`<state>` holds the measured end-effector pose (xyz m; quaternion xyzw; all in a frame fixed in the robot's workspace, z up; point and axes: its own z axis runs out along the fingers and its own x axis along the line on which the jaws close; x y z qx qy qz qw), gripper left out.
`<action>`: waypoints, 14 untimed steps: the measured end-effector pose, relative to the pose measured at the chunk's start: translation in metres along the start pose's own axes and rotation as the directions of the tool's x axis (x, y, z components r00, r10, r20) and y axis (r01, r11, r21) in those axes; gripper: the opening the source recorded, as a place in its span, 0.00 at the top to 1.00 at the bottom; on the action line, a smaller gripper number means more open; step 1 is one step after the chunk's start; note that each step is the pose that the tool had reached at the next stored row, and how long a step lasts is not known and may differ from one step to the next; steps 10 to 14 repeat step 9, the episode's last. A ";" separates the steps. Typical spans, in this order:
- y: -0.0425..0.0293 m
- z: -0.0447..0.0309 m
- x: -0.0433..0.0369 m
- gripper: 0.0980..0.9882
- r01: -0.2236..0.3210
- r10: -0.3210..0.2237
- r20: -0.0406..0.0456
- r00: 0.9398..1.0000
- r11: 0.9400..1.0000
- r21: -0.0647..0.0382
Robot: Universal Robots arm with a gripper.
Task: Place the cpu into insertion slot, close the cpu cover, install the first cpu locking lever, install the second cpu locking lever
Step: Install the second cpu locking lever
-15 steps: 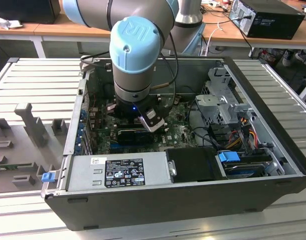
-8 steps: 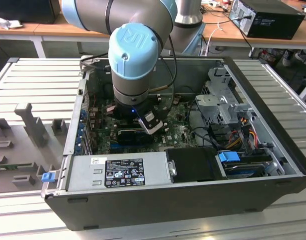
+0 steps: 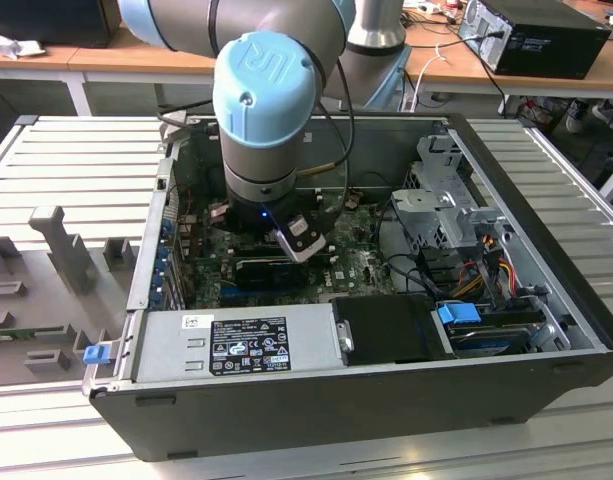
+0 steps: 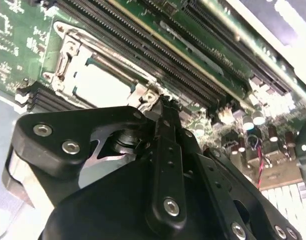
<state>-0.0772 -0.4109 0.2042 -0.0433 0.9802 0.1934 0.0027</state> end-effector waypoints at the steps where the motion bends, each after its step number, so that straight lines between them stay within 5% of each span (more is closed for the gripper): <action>1: 0.0012 -0.0026 -0.0001 0.99 0.000 0.000 0.000 1.000 1.000 0.000; 6: 0.0043 -0.0100 -0.0003 0.99 0.000 0.000 0.000 1.000 1.000 0.001; 14: 0.0044 -0.0102 -0.0003 0.99 0.000 0.000 0.000 1.000 1.000 0.001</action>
